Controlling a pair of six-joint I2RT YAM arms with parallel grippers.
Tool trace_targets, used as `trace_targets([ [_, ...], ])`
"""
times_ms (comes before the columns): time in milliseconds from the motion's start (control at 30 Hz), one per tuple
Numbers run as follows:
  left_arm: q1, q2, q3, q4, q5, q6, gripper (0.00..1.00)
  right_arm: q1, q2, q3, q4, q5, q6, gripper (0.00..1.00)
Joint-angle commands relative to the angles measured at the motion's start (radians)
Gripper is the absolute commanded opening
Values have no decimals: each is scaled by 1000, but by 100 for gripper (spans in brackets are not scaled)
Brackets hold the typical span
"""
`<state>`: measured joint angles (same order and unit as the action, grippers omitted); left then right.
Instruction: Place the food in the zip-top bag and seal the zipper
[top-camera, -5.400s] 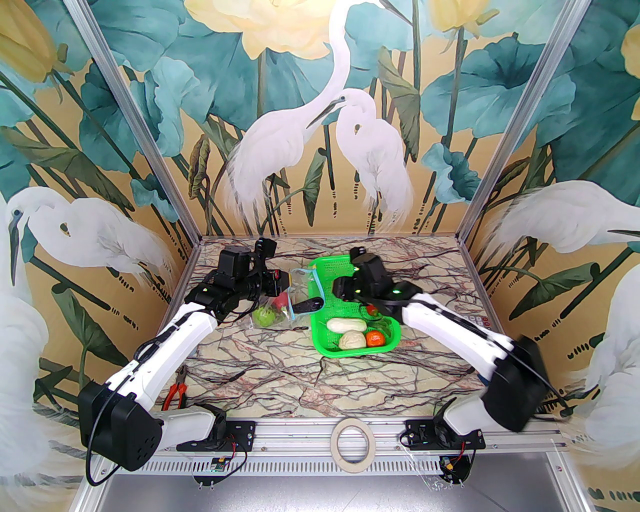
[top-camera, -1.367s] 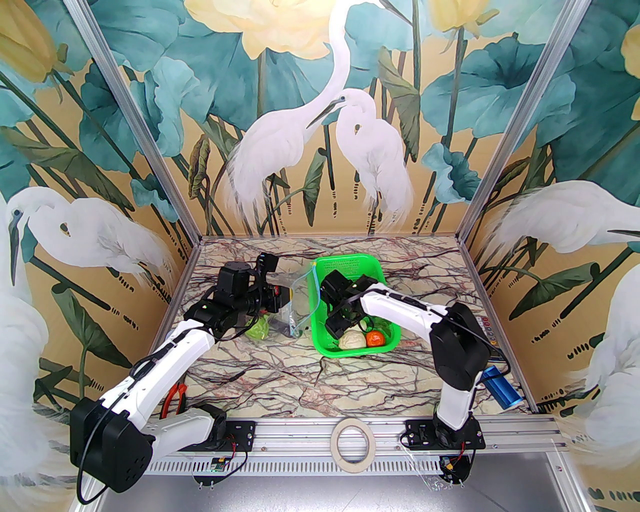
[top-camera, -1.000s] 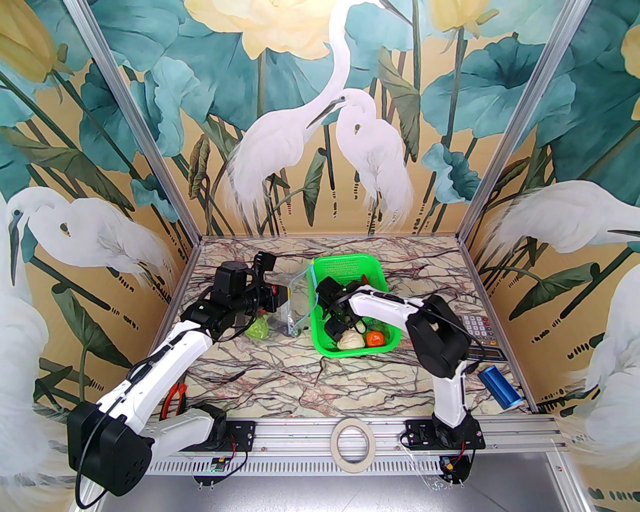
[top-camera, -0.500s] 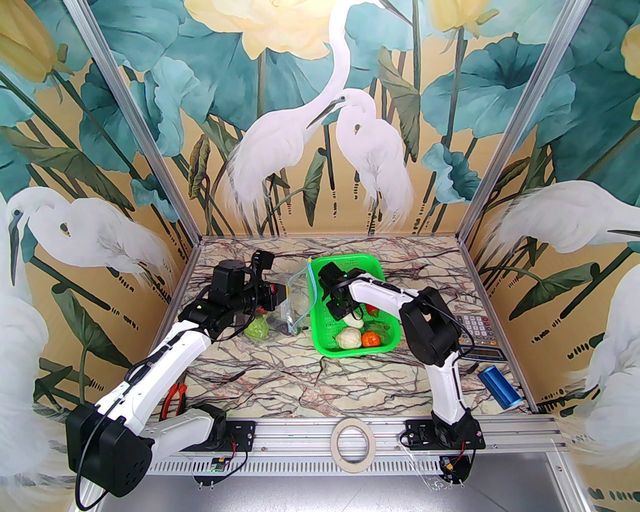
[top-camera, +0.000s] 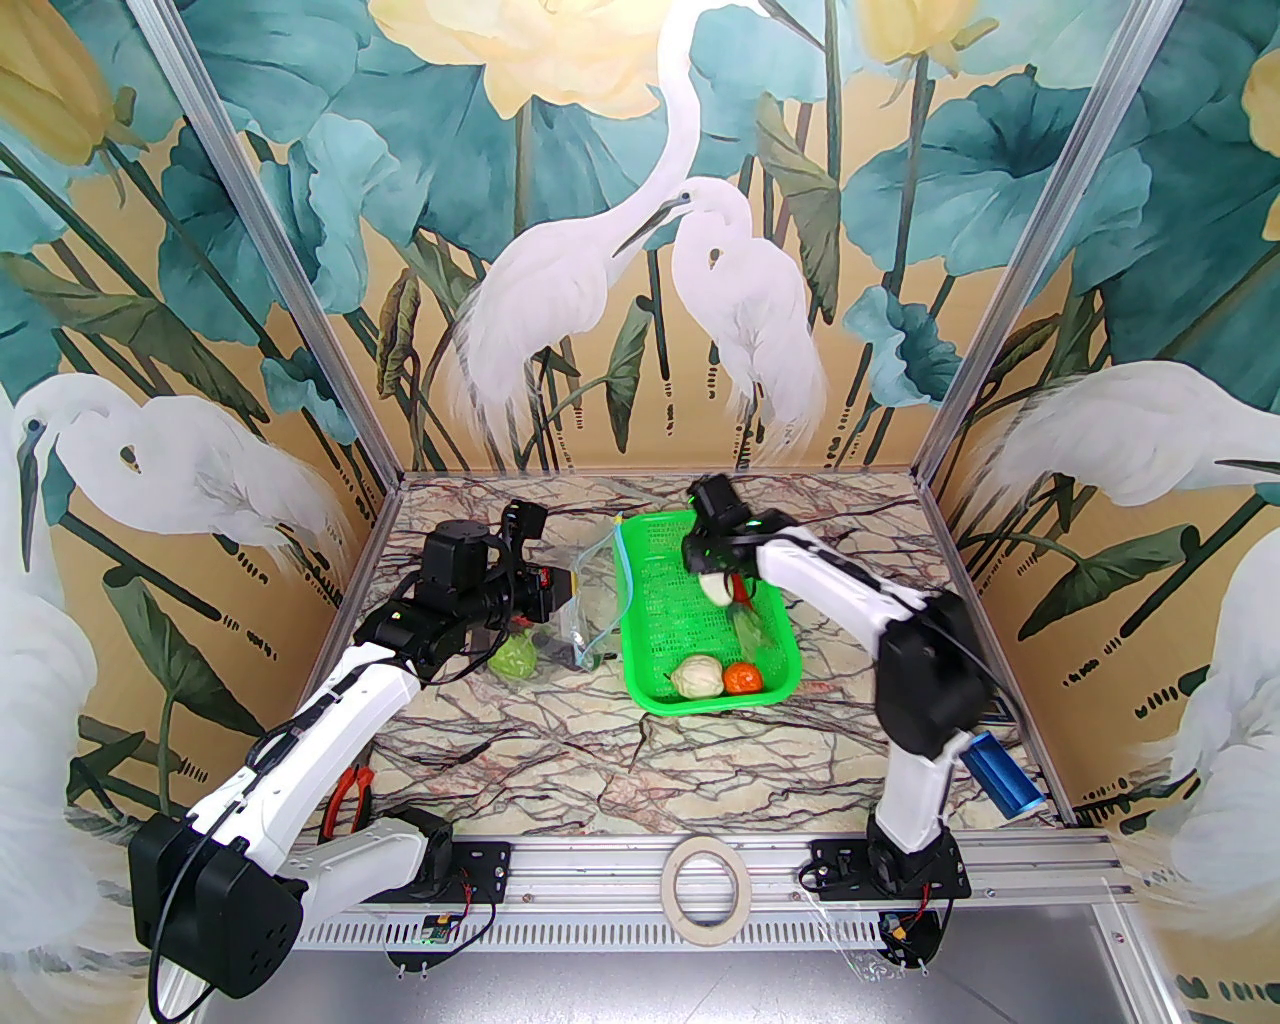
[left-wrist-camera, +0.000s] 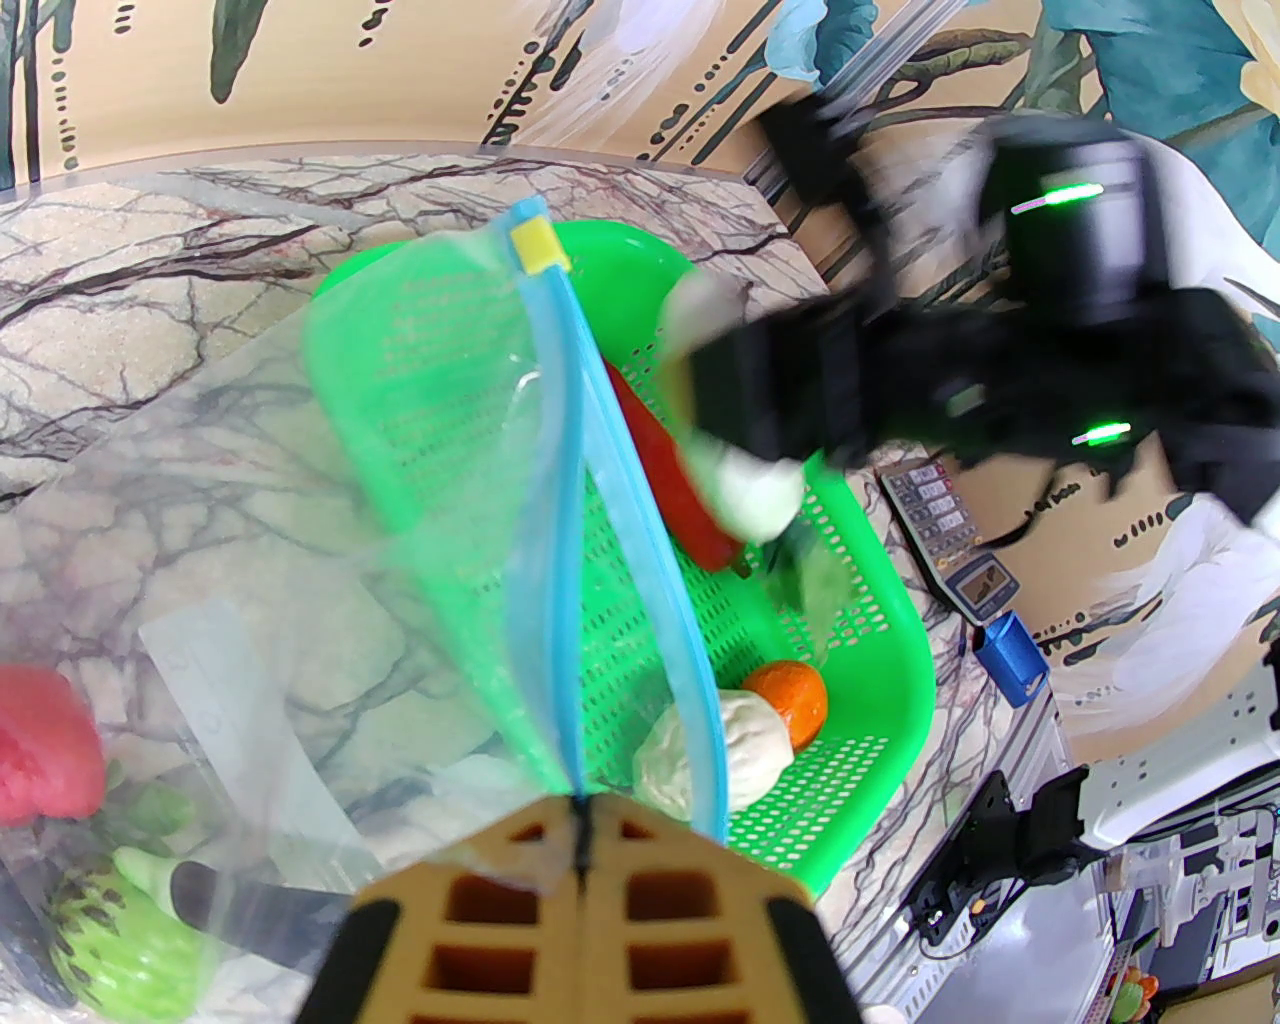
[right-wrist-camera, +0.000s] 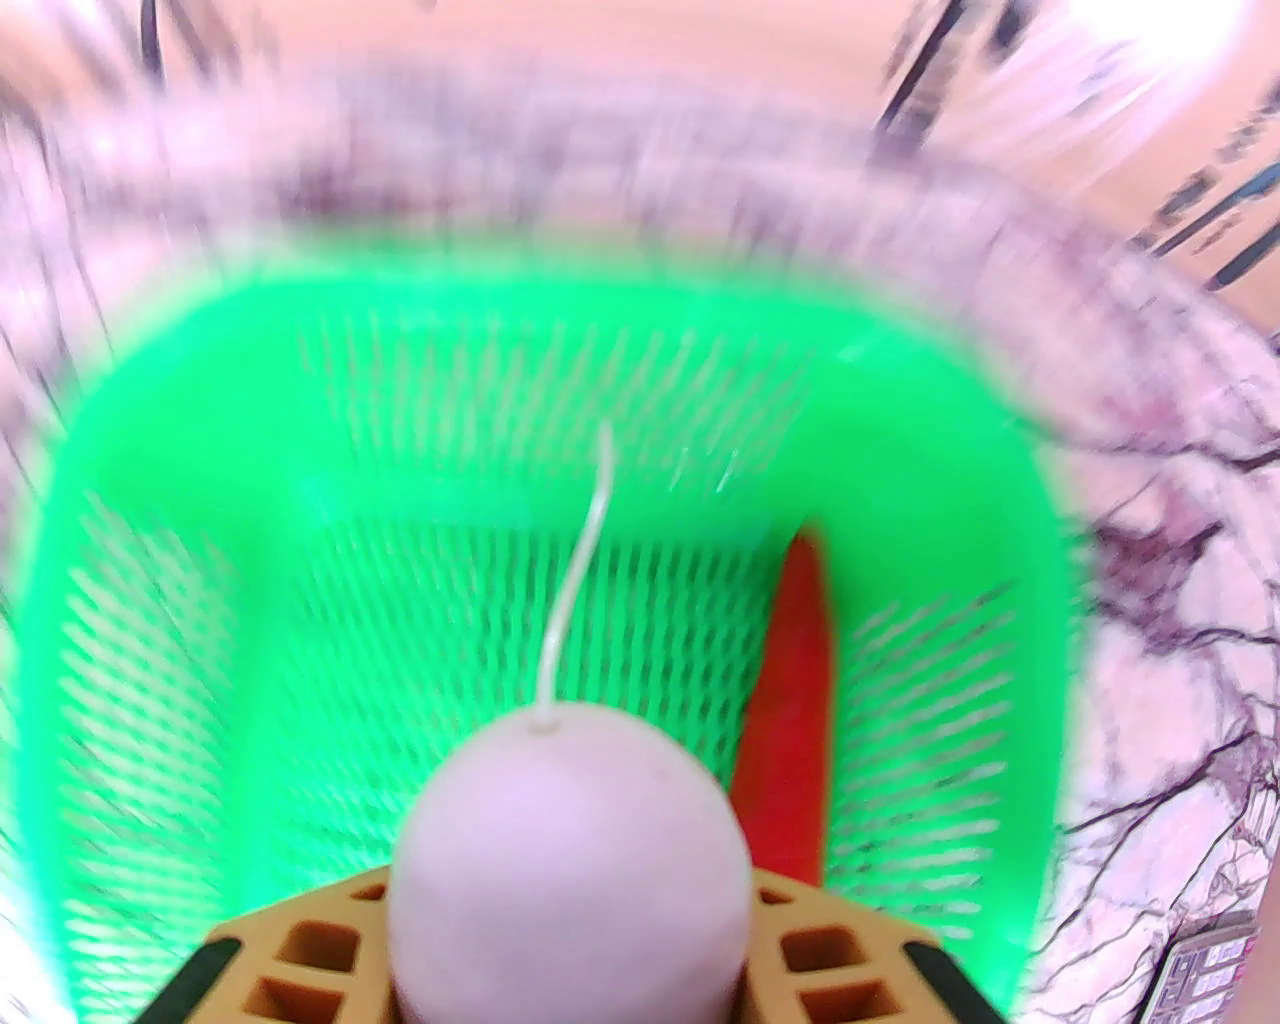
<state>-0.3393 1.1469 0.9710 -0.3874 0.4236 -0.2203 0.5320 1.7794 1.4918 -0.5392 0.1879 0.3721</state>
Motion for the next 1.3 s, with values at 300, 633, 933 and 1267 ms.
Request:
trace_targets([
  [300,8,37,34,37,9,-5,0,28,-457,-341,552,154,344,27],
  [633,9,56,48,54,20,-27,0,228,-504,-485,980,298,407,26],
  [933,8,65,64,56,27,-33,0,280,-335,-435,1133,303,444,26],
  [1267,8,92,71,90,48,-50,0,315,-221,-376,1177,295,445,26],
])
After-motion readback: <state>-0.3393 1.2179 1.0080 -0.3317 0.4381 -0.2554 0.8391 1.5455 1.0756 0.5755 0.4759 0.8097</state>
